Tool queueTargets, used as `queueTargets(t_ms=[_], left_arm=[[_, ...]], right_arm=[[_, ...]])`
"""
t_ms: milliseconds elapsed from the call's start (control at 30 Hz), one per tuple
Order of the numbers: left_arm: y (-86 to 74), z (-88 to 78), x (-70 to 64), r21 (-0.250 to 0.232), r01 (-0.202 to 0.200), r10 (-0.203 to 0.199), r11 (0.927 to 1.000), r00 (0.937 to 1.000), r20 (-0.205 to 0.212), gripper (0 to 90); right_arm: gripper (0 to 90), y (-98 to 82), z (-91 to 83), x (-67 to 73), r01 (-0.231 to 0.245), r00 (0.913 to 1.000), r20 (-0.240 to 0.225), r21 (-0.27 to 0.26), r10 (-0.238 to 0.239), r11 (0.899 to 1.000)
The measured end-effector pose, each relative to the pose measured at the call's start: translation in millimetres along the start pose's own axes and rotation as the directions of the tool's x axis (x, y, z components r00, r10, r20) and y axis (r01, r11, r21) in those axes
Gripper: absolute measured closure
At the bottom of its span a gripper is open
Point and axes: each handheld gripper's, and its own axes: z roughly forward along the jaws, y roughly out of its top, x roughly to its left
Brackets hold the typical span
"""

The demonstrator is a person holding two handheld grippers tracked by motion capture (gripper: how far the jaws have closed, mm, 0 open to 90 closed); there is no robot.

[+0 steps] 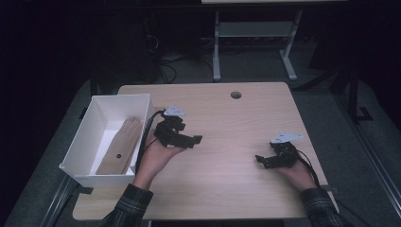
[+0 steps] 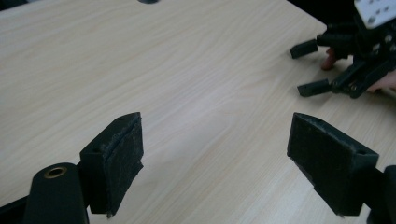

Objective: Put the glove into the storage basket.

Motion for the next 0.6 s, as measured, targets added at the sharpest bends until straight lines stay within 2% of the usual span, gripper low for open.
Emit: queueTargets(t_ms=[133, 167, 233, 300, 333, 367, 467, 500, 600], left_arm=[[-11.6, 17.2, -6.1, 0.02, -0.035, 0.035, 0.9992, 0.9992, 0.019, 17.6], [-14.0, 20.2, -6.9, 0.026, -0.034, 0.034, 0.9991, 0.9992, 0.021, 17.6], [-21.0, 27.9, -8.6, 0.037, -0.058, 0.058, 0.9976, 0.9982, 0.019, 17.6], [-26.8, 34.1, -9.3, 0.043, -0.064, 0.063, 0.997, 0.9978, 0.02, 17.6], [-30.7, 38.6, -9.4, 0.048, -0.079, 0.077, 0.9957, 0.9965, 0.03, 17.6], [-33.8, 42.7, -10.1, 0.055, -0.077, 0.075, 0.9955, 0.9967, 0.032, 17.6], [-43.0, 53.6, -12.0, 0.067, -0.103, 0.101, 0.9924, 0.9946, 0.025, 17.6], [-47.0, 58.4, -12.8, 0.078, -0.124, 0.123, 0.9892, 0.9922, 0.021, 17.6], [-53.3, 66.2, -12.8, 0.086, -0.125, 0.123, 0.9885, 0.9921, 0.022, 17.7]], right_arm=[[13.2, 0.0, -0.1, 0.1, -0.001, 1.0, 0.0, 0.001, 0.001, 1.0], [13.3, 0.0, -0.1, 0.1, -0.001, 1.0, 0.0, 0.001, 0.001, 1.0], [13.2, 0.0, -0.1, 0.0, 0.0, 1.0, 0.0, 0.001, 0.0, 1.0], [13.2, 0.0, -0.1, 0.0, 0.0, 1.0, 0.0, 0.001, 0.0, 1.0], [13.3, 0.0, 0.0, -0.1, 0.002, 1.0, -0.001, 0.0, -0.002, 1.0], [13.2, 0.0, -0.1, 0.0, 0.001, 1.0, 0.0, 0.001, -0.001, 1.0], [13.3, 0.0, 0.0, -0.1, 0.005, 1.0, -0.002, -0.001, -0.005, 1.0], [13.3, 0.0, 0.0, 0.0, 0.005, 1.0, -0.003, -0.001, -0.005, 1.0], [13.3, -0.1, 0.0, 0.1, 0.006, 1.0, -0.005, 0.0, -0.006, 1.0]])
